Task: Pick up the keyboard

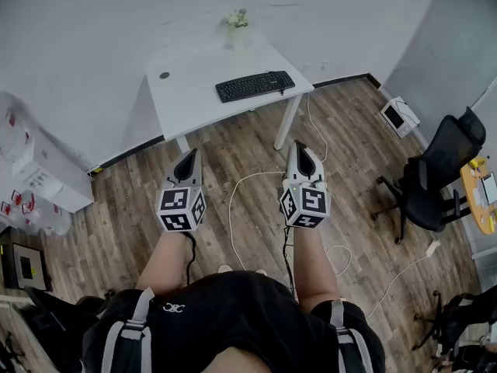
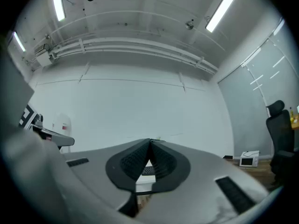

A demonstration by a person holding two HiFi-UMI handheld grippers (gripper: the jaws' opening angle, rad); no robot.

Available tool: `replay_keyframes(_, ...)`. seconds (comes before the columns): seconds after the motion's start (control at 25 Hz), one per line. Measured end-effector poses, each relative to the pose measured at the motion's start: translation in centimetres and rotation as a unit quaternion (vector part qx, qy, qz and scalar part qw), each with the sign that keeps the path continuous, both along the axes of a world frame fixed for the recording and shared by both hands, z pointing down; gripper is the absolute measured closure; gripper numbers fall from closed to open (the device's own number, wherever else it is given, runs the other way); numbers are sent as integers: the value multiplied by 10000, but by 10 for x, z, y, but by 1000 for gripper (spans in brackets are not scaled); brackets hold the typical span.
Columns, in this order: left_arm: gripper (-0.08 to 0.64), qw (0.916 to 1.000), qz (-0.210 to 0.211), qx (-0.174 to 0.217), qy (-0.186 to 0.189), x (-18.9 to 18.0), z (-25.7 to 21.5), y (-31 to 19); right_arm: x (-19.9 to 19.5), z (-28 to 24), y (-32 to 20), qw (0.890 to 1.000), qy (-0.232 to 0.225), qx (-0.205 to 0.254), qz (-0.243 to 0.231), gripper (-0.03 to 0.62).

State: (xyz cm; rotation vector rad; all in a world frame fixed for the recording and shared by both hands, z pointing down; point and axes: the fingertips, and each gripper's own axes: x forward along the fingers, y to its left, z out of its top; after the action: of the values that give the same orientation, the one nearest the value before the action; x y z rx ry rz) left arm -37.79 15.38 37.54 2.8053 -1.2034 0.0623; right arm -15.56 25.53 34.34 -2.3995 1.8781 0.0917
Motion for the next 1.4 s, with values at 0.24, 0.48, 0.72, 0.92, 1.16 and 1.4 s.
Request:
replay_keyframes(0.24,557,10000,-12,51,-45,5,-3,2,6,-3,5,10000,-60,42,-14,588)
replay_keyframes(0.48,557,9999,-19,120,-83,17,-10,12,24,-6,18,9998,-65,68,189,588)
replay_keyframes(0.72,557,9997,-23,215,-141,37,-14,32,50,-8,40,9996,-29,58,263,586)
replay_keyframes(0.92,557,9993,-42,332,-166,62,-16,56,72,-9,60,9997,-1,122,224,586)
replay_keyframes(1.16,557,9996,-188,216,-49,82,-7,78,92,-4,83,9999,-16,156,-55,586)
replay_keyframes(1.4,557,9995,-247,122,-162,96,8,83,114,10,87,9999,-32,70,-86,586)
